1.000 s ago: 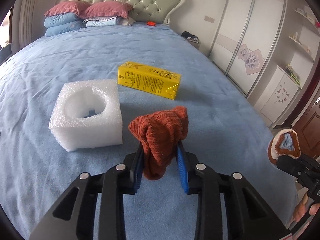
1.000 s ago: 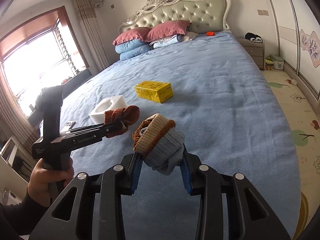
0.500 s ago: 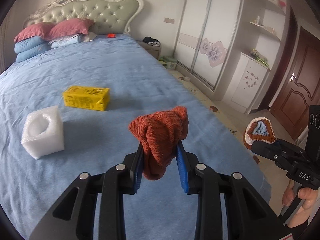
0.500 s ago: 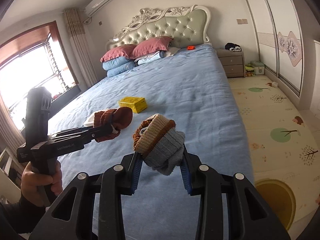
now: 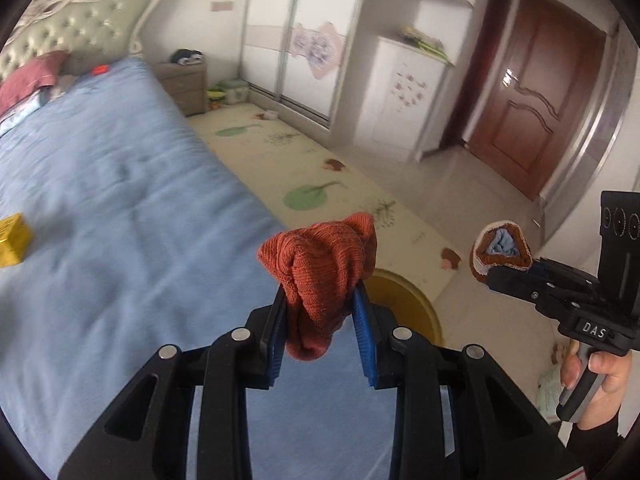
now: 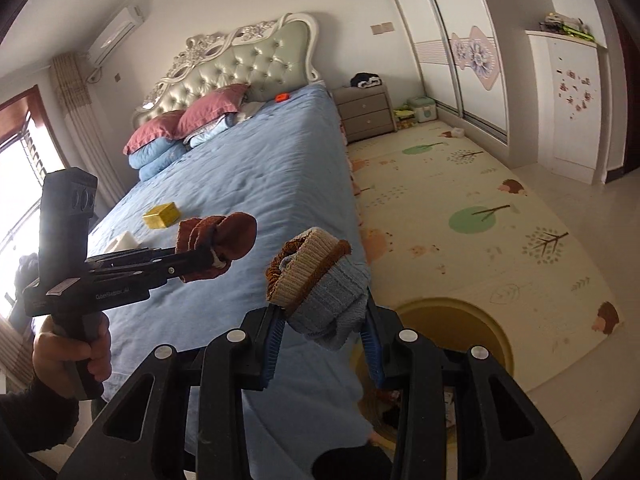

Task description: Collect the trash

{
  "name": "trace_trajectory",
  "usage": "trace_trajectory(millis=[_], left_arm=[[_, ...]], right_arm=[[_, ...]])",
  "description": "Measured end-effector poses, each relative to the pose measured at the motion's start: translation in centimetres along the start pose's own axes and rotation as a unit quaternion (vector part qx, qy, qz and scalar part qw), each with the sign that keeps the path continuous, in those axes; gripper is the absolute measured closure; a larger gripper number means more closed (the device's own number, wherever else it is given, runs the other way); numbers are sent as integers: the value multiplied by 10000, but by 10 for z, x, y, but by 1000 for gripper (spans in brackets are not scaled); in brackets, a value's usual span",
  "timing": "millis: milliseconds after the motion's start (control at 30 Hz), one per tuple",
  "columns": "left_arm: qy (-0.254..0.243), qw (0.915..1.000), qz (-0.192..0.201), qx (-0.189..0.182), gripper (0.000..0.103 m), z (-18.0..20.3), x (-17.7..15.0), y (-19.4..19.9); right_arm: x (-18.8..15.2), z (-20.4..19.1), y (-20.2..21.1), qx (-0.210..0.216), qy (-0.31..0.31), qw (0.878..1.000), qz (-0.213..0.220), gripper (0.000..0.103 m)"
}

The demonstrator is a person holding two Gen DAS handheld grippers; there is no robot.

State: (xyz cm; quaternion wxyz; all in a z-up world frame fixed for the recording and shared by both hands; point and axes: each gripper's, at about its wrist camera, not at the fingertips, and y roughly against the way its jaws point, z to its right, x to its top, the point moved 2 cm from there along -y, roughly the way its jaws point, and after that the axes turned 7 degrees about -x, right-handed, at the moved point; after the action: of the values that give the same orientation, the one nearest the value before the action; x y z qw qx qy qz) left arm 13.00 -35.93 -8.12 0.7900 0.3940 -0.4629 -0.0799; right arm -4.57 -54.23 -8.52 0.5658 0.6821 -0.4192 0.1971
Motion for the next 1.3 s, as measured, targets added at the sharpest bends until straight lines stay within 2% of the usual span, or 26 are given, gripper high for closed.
trace_trajectory(millis=[300,400,567,667,833,867,900,933,967,1000,1100,1200,1300], left_arm=[[-581,9936,-849,-457,71,49,17,-76],[-797,9882,-1230,-441,70,59,23,-103],[-771,9771,-1892,-589,70,62,28,-143],[-813,9728,-2097,-556,70,62,25,-156],[-755,9701,-2225,-613,70,59,22,-167],[-718,9695,-2257,-633,68,59,21,-169],[-664,9692,-2283,-639,58,59,20,-172],[-616,9691,-2310,-610,48,57,19,-173],[-570,9688,-2335,-600,27,57,20,-175],[-543,9685,-2332,-679,25,57,21,-175],[-732,9682,-2300,-659,15,61,18,-172],[-911,9671,-2321,-511,13,65,16,-173],[-867,9675,-2312,-537,13,65,17,-173]], right_arm=[[-24,68,-13,-500,-347,9970,-481,68],[-28,90,-29,-567,-453,9947,-728,68],[-36,110,-55,-672,-440,9894,-1213,68],[-41,110,-63,-681,-350,9878,-1353,68],[-47,115,-71,-723,-300,9853,-1517,67],[-48,117,-73,-723,-287,9851,-1534,66],[-48,117,-75,-704,-277,9849,-1555,63],[-49,116,-77,-695,-249,9837,-1641,52],[-50,115,-79,-696,-207,9820,-1745,46],[-52,114,-80,-759,-172,9809,-1784,41],[-56,110,-82,-747,-148,9794,-1869,39],[-61,110,-81,-769,-194,9790,-1879,39],[-63,110,-81,-840,-247,9777,-1909,39]])
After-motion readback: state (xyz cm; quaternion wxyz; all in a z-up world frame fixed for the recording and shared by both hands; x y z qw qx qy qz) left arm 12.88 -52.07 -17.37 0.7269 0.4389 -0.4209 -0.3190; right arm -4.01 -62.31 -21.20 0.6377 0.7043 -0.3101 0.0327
